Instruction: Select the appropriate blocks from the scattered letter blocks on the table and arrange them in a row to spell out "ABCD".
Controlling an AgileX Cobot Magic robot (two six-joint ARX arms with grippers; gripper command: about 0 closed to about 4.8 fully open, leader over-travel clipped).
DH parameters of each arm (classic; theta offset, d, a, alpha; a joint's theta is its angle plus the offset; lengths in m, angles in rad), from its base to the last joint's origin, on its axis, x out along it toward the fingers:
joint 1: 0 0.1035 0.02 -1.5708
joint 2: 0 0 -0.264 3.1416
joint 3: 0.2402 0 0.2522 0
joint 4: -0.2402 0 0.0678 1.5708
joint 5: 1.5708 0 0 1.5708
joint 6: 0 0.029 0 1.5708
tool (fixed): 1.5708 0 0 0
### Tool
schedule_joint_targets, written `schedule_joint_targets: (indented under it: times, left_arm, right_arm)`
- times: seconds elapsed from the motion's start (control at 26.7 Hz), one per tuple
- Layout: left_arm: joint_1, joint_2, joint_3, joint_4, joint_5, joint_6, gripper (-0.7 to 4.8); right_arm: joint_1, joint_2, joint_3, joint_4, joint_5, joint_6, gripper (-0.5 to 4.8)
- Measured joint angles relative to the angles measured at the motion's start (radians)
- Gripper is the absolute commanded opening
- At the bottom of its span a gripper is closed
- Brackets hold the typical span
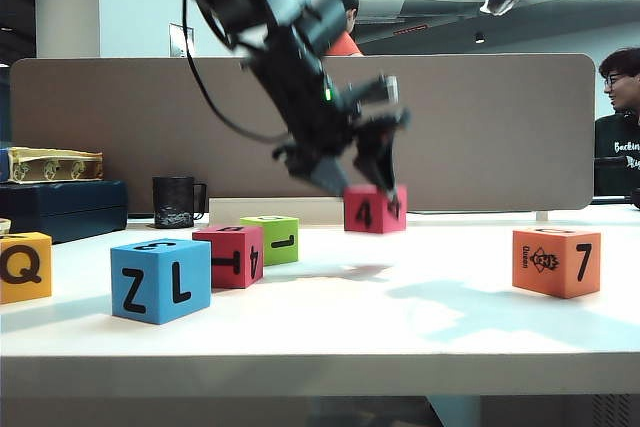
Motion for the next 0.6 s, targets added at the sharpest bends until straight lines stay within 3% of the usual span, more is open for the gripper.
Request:
schedule_joint_targets:
  times: [0.34,0.6]
  left_arm:
    - [0.000,-0.083,0.002,-0.207,-0.002,-0.035,2.67]
    - [0.001,-0.083,0.000,-0.260,-0.067,-0.293,2.67]
  right_arm:
    - [0.000,0.000,0.000,0.000,0.000,0.000,-0.01]
    - [0.000,0.000,0.000,0.000,0.000,0.000,-0.01]
